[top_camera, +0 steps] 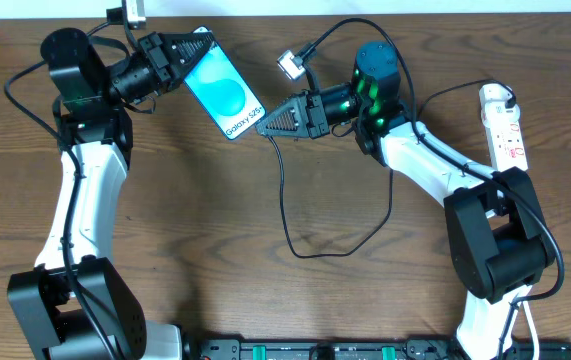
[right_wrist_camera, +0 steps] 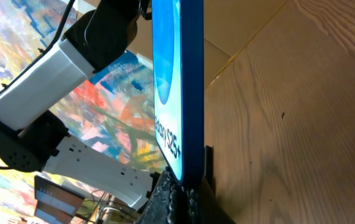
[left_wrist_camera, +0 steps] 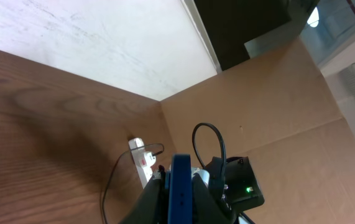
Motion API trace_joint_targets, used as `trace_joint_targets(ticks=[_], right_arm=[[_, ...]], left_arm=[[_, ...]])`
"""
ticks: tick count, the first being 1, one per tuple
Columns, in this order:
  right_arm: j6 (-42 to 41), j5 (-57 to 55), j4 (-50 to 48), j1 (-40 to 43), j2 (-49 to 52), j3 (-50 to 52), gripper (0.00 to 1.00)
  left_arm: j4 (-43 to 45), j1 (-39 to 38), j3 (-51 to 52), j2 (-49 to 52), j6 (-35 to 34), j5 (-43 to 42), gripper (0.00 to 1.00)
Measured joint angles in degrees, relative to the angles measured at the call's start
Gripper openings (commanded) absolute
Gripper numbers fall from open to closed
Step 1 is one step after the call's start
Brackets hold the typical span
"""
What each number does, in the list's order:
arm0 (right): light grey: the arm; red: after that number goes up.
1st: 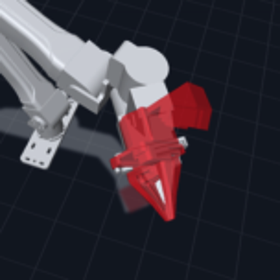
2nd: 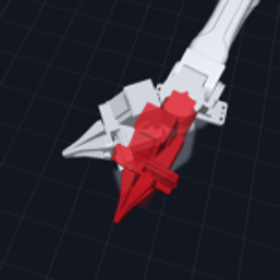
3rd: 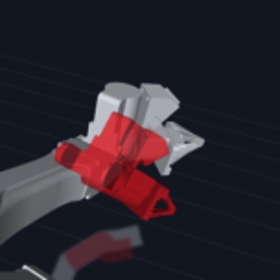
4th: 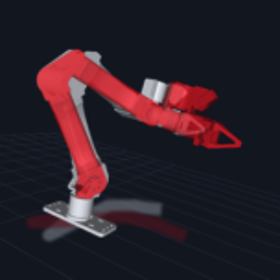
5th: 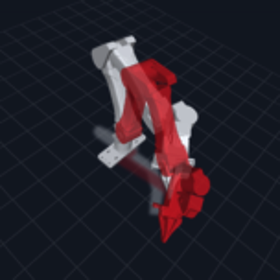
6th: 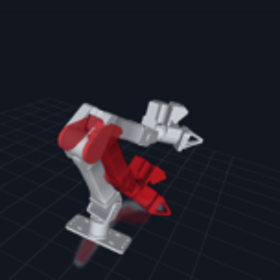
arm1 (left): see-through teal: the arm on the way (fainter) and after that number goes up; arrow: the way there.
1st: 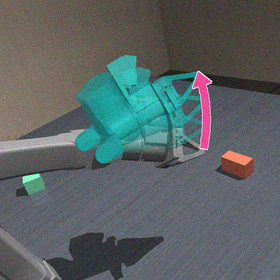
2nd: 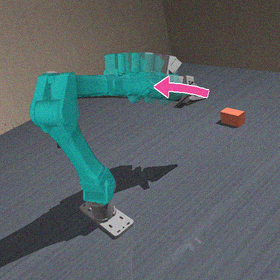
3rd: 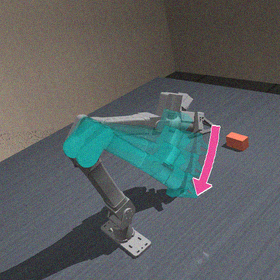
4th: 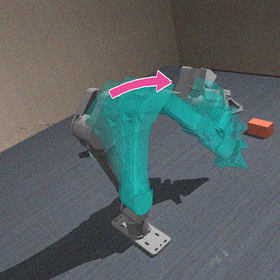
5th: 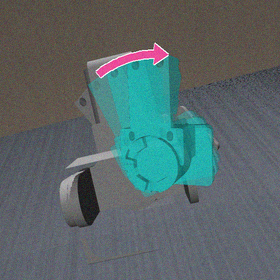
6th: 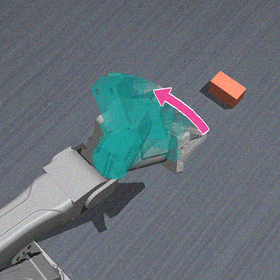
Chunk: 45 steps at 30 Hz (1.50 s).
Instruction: Plug charger to phone and switch on socket
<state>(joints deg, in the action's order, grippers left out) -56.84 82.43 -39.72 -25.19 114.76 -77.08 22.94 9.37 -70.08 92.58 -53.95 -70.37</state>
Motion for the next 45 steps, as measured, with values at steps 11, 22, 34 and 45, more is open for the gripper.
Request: trace_joint_targets(ticks=[11,22,34,45], right_arm=[[2.3,-6.3,4.4,0.1,0.0,-0.1,0.01],[16.0,-35.0,51.0,0.7,0.0,-0.7,0.01],[19.0,-75.9,83.9,8.4,0.0,-4.6,0.01],[15.6,-82.5,84.4,6.3,0.0,-2.2,0.52]], left_arm=[[1.5,5.6,0.0,0.0,-5.7,-3.5,0.08],[1.5,7.4,0.1,0.0,-8.4,-4.8,0.08],[1.5,7.4,0.1,0.0,-8.7,-5.6,0.08],[1.5,7.4,0.1,0.0,-8.7,-5.8,0.07]])
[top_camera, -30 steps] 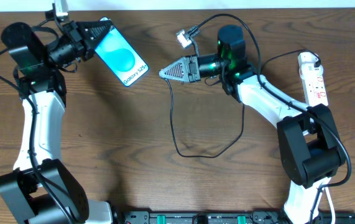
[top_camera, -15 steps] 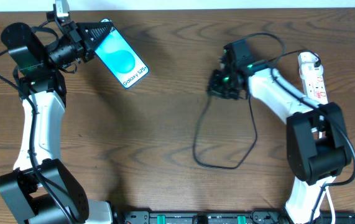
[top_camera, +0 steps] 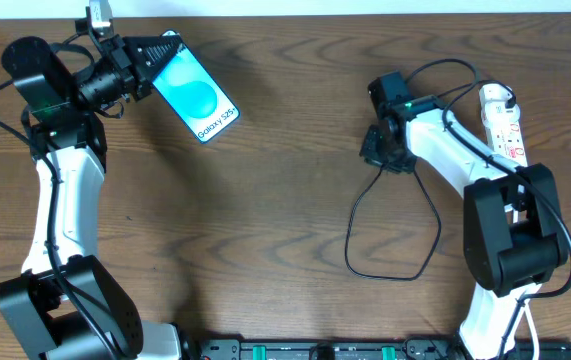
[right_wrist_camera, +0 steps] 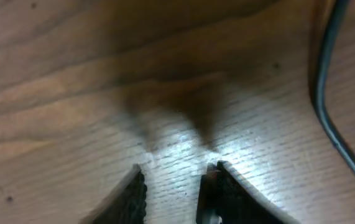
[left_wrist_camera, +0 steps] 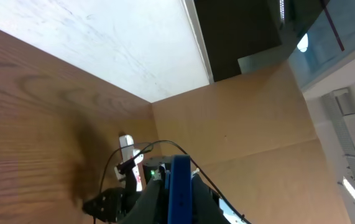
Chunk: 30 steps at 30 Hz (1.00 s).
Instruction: Plug charger to phone and switch on socket
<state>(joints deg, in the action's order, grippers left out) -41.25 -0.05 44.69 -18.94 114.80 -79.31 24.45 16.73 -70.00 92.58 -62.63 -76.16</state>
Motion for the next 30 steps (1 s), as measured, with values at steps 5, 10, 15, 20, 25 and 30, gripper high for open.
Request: trace_joint_targets(ticks=[5,10,15,20,25,30], right_arm=[[-0.4,-0.2,0.0,-1.7,0.0,0.0,0.93],[-0.7,-0.4,0.1,-2.6,0.0,0.0,0.94],[-3.4,-0.4,0.0,-3.7,0.0,0.3,0.92],[-5.8,-0.4,-3.1,-4.5,0.0,3.1,0.77],[-7.0,-1.2,-4.2,-4.5,0.0,4.0,0.5],[-7.7,-1.4,-4.5,-4.5,-0.1,4.2,0.01]], left_arm=[[0.0,0.0,0.0,0.0,0.0,0.0,0.07],[0.0,0.0,0.0,0.0,0.0,0.0,0.07],[0.0,0.0,0.0,0.0,0.0,-0.1,0.07],[0.0,0.0,0.0,0.0,0.0,-0.2,0.07],[0.0,0.0,0.0,0.0,0.0,-0.2,0.07],[0.0,0.0,0.0,0.0,0.0,-0.3,0.08]])
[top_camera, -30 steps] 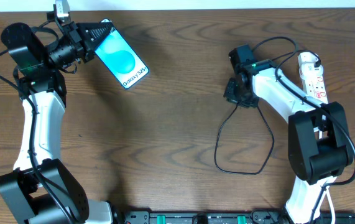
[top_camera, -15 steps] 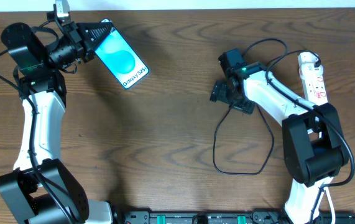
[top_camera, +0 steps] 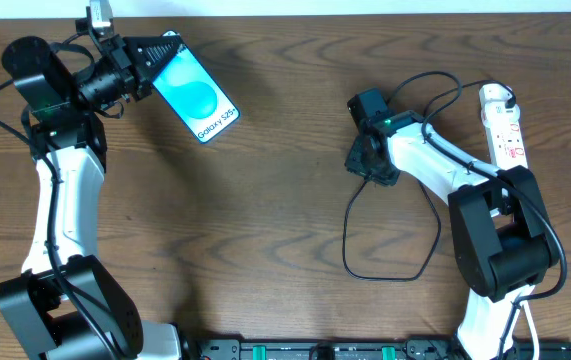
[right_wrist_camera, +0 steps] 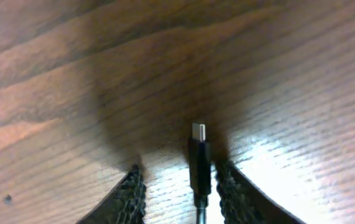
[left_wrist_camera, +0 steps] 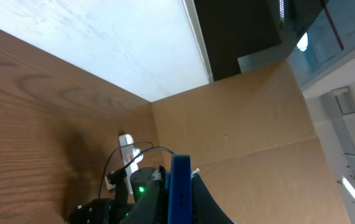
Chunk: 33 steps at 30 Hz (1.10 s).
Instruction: Plug charger to phone and switch on socket
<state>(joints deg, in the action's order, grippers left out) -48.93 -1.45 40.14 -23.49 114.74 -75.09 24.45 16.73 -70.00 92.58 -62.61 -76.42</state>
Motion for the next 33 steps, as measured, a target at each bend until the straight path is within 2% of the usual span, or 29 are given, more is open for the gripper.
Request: trace_joint_targets(ticks=[6,10,15,17,23,29,33], right_arm=[[-0.1,0.5,-0.2,0.0,0.0,0.2,0.01],[1.0,5.9,-2.9,0.1,0.0,0.4,0.01],[12.7,28.0,-15.2,1.1,0.1,1.2,0.01],[18.9,41.0,-21.2,1.6,0.1,1.2,0.01],[31.8,69.6,-32.2,1.4,0.1,1.2,0.01],[34.7,81.5,-41.8,1.2,0.1,1.3,0.01],[33.6,86.7,-48.9,0.3,0.1,1.3,0.01]], left_arm=[[0.0,0.0,0.0,0.0,0.0,0.0,0.06],[0.0,0.0,0.0,0.0,0.0,0.0,0.08],[0.0,0.0,0.0,0.0,0.0,0.0,0.08],[0.0,0.0,0.0,0.0,0.0,0.0,0.07],[0.0,0.0,0.0,0.0,0.0,0.0,0.08],[0.0,0.0,0.0,0.0,0.0,0.0,0.08],[0.0,0.0,0.0,0.0,0.0,0.0,0.07]])
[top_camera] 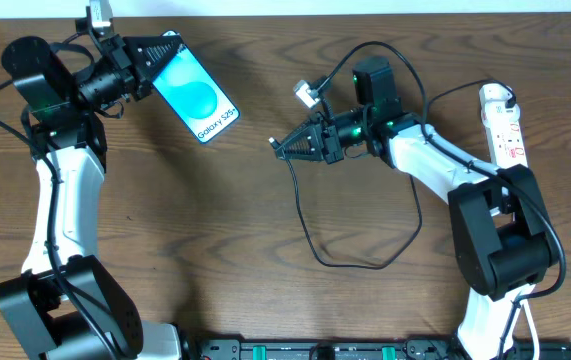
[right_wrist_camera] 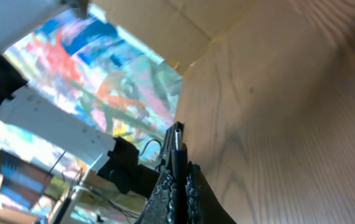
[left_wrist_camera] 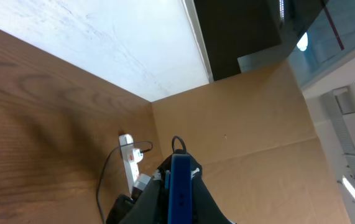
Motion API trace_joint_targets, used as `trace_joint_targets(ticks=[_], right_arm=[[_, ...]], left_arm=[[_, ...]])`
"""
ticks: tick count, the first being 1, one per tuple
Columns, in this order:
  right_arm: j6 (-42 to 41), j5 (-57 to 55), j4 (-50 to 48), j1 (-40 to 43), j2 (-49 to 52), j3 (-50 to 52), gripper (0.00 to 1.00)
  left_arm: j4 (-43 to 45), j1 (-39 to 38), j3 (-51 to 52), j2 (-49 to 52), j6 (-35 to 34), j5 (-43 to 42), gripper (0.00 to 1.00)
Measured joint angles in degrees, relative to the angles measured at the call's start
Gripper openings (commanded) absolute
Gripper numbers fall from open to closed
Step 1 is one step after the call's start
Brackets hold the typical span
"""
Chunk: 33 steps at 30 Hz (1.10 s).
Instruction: Plug charger to phone and switch on socket
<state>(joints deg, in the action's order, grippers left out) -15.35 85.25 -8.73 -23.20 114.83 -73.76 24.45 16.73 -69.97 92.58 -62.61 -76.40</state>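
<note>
The phone (top_camera: 200, 102), blue-screened and marked Galaxy S25+, hangs tilted above the far left of the table. My left gripper (top_camera: 170, 47) is shut on its upper end, and the left wrist view shows its blue edge (left_wrist_camera: 180, 186) between the fingers. My right gripper (top_camera: 277, 148) points left at mid-table, shut on the black charger plug (right_wrist_camera: 176, 144), whose metal tip sticks out past the fingertips. A clear gap separates the plug from the phone. The black cable (top_camera: 353, 263) loops over the table. The white power strip (top_camera: 500, 125) lies at the far right.
A cardboard wall (left_wrist_camera: 252, 118) stands behind the table's right side. The power strip (left_wrist_camera: 129, 163) and its lead also show in the left wrist view. Bare wood (top_camera: 215, 240) stretches below the phone and left of the cable loop.
My right gripper was open and pointing down, with the plug lying on the table between its fingers. It is now shut on the plug, lifted and pointing left. The left arm has not moved.
First my right gripper's shut fingers were at the lower end of the phone near mid-table. Then the phone was further left and my right gripper stood open on the table by the cable, then around the plug. Now it holds the plug in the air.
</note>
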Motion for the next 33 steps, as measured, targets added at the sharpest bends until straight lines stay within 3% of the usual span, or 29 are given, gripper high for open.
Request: trace_joint_targets(ticks=[5,15,24,33], right_arm=[[-5.6,1.9,-8.9,-2.2,0.0,0.0,0.01],[-33.5,0.6,-38.7,-5.7,0.2,0.3,0.01],[-42.5,-2.1,-40.1,-6.6,0.2,0.3,0.01],[-44.7,-4.2,-40.2,-7.0,0.2,0.3,0.01]], left_arm=[[0.0,0.0,0.0,0.0,0.0,0.0,0.07],[0.0,0.0,0.0,0.0,0.5,0.0,0.07],[0.0,0.0,0.0,0.0,1.0,0.0,0.07],[0.0,-0.1,0.0,0.0,2.4,0.9,0.07]])
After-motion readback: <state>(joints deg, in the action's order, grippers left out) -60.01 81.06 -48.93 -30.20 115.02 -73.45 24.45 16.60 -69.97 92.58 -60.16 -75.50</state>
